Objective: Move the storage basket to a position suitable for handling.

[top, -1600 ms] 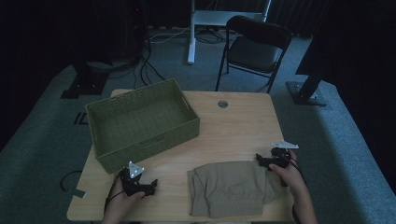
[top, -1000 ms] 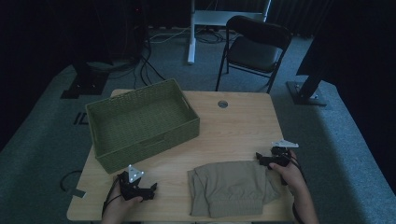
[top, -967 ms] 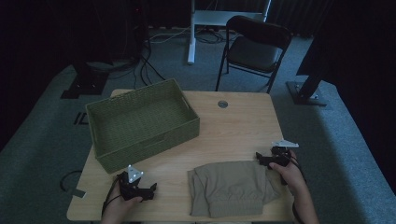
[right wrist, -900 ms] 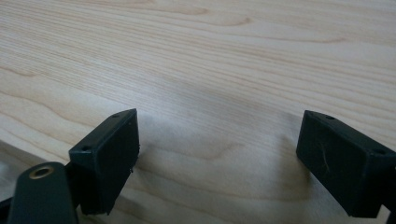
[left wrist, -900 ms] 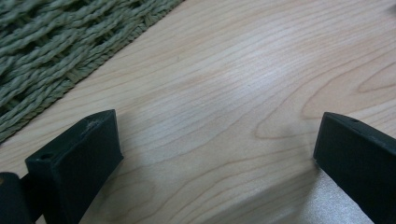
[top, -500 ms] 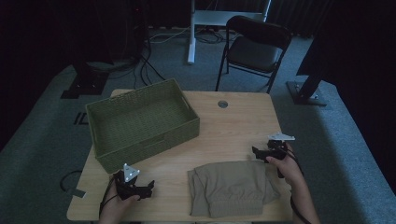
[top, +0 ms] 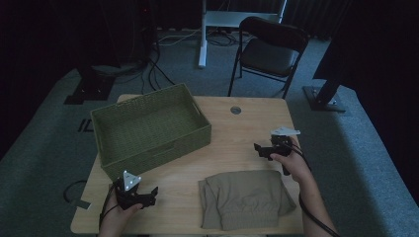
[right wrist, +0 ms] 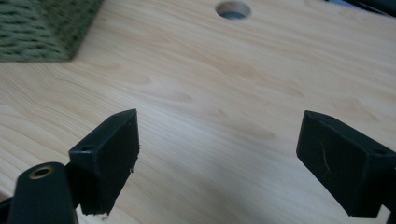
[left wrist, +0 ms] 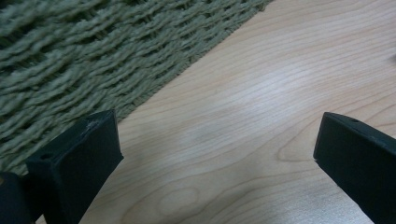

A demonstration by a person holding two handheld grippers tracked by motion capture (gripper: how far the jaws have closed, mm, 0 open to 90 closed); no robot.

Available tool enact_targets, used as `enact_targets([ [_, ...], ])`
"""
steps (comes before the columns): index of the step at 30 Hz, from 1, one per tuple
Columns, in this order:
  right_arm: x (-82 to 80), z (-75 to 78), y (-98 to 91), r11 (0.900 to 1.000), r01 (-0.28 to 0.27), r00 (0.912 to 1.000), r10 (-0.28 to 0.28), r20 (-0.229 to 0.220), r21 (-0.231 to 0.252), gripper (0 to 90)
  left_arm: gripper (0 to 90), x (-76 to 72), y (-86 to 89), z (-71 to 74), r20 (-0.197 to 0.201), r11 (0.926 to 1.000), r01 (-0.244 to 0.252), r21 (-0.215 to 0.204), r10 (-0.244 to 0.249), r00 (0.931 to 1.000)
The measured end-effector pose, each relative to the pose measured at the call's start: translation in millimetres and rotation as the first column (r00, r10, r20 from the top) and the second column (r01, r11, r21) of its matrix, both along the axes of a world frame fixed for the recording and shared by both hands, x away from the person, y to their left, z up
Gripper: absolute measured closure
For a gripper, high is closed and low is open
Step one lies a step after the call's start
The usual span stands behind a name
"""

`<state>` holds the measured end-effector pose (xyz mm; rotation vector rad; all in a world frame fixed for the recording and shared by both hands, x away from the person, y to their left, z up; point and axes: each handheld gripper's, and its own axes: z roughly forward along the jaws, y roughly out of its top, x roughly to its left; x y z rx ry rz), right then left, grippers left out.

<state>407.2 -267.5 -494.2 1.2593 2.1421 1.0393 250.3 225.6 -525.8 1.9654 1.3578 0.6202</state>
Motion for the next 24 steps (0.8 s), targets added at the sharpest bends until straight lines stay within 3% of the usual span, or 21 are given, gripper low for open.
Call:
enact_targets([
  [6,6.7,10.2,21.4,0.9991,-0.038,0.9993,0.038,0.007,0.019,13.1,1.3,-1.7,2.2,2.4,0.001,1.0,-0.002,-0.009,0.002,1.0],
  [14,17.1,27.0,54.0,0.9948,-0.098,0.9948,0.097,0.033,0.029,13.6,1.3,-1.6,9.0,13.5,0.044,0.9995,-0.03,-0.011,0.031,0.9986],
  [18,23.3,37.3,70.7,0.9917,-0.124,0.9913,0.123,0.047,0.034,13.8,1.3,-4.6,12.5,24.3,0.065,0.9995,-0.031,-0.006,0.031,0.9974],
  [24,28.2,45.1,87.1,0.9882,-0.151,0.9872,0.149,0.057,0.028,14.3,1.3,-8.7,19.4,50.4,0.128,0.9993,-0.036,-0.001,0.036,0.9911],
])
